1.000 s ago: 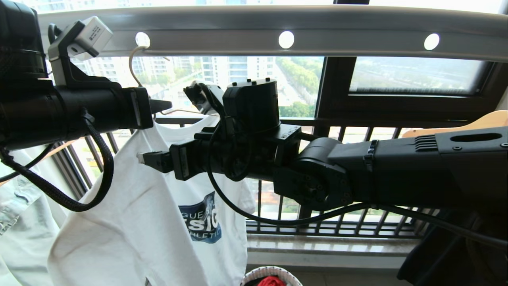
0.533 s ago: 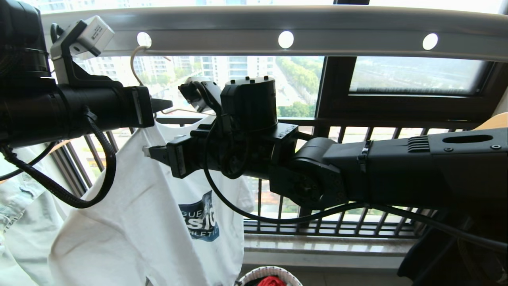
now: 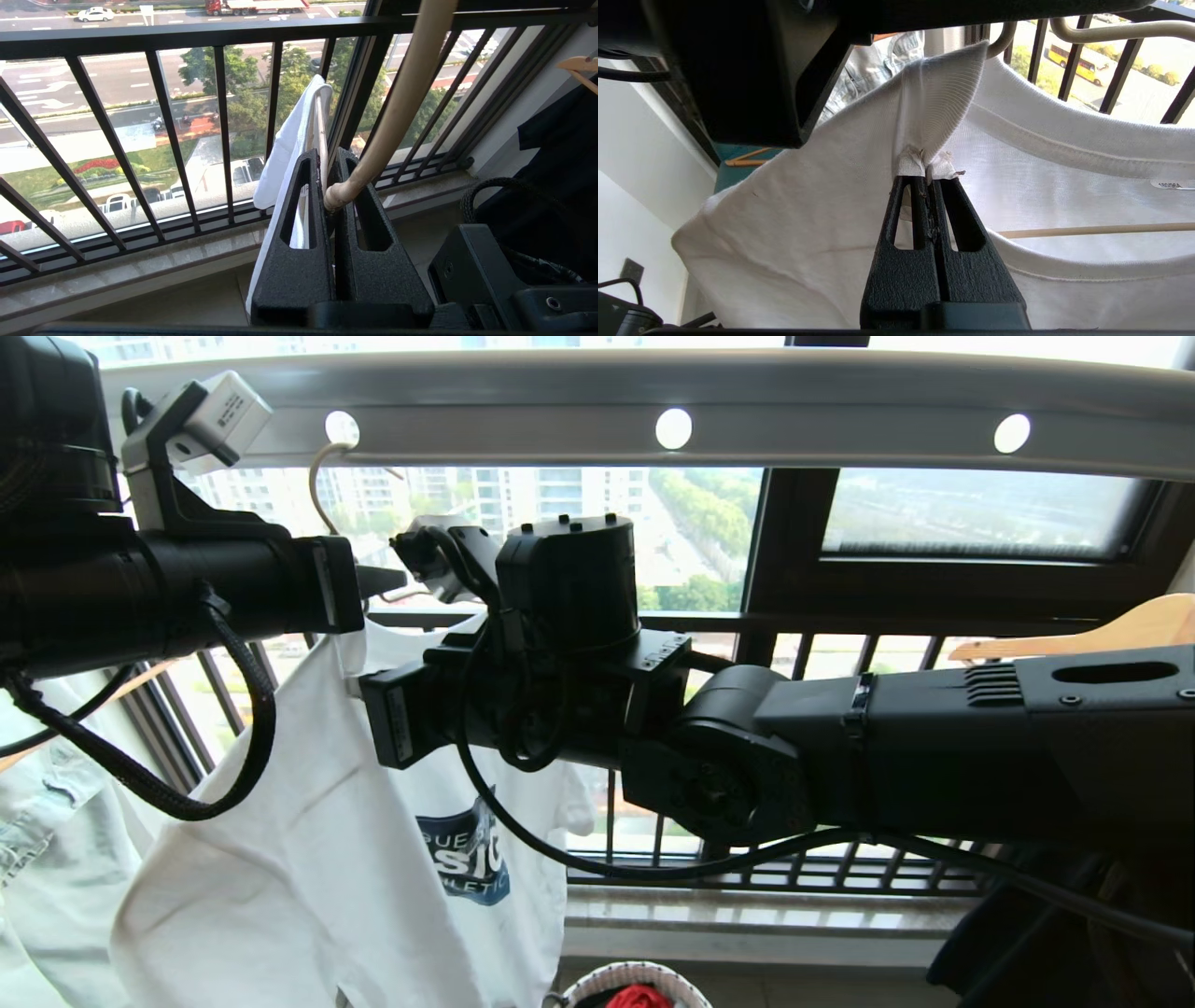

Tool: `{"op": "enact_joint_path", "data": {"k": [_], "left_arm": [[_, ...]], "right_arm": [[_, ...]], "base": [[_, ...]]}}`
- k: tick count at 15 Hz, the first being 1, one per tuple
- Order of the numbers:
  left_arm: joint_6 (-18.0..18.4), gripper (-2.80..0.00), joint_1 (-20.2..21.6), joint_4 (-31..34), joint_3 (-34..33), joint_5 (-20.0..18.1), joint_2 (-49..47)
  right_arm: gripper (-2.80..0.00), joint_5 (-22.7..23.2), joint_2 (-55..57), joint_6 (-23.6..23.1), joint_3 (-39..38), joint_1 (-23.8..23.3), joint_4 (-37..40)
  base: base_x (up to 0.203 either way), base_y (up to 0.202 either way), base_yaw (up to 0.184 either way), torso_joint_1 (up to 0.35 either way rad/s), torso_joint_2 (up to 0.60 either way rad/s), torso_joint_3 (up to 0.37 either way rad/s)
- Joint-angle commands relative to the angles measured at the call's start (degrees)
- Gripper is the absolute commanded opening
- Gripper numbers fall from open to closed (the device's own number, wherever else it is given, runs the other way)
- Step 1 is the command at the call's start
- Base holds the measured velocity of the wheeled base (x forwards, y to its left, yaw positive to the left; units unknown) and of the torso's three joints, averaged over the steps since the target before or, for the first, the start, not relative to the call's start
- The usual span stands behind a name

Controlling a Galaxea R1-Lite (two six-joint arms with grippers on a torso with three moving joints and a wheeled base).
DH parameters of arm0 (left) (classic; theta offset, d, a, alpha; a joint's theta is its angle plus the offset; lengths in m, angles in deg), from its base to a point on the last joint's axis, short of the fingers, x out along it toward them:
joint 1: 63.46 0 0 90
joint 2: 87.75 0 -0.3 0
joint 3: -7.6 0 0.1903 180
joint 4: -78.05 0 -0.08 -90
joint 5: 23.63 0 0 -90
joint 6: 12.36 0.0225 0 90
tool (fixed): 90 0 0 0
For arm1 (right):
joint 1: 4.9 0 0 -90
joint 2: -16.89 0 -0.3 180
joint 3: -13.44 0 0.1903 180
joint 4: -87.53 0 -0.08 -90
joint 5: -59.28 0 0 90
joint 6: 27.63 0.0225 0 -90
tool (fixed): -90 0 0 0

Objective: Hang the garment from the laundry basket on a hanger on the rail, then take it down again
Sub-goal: Take the clothes off the clothes rack

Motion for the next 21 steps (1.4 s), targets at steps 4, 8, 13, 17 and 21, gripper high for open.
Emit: {"op": "enact_joint_path", "data": {"k": [4,8,13,17,21], "left_arm": [[0.0,-2.8,0.08,-0.28,0.4,0.1,-0.14],[0.0,-2.8,0.02,-0.28,0.4,0.1,-0.5],[0.0,-2.8,-0.01,-0.28,0.49,0.1,-0.41],[0.09,-2.8,-0.01,-0.28,0.4,0.1,-0.14],[0.09,-2.8,-0.01,-0.28,0.49,0.01,-0.14]], "right_arm": [[-2.8,-0.05,-3.52,2.13,-1.37,2.92,0.15],[-2.8,0.04,-5.56,2.24,-4.67,5.03,0.08],[-2.8,-0.05,-6.0,2.24,-5.64,6.66,0.08],[-2.8,-0.81,-5.99,2.08,-5.48,4.99,0.4],[0.0,-1.11,-6.67,0.44,-5.47,4.07,3.43]], "base": [[0.0,0.0,0.0,0.0,0.0,0.0],[0.0,0.0,0.0,0.0,0.0,0.0],[0.0,0.0,0.0,0.0,0.0,0.0],[0.0,0.0,0.0,0.0,0.0,0.0],[0.0,0.0,0.0,0.0,0.0,0.0]]}}
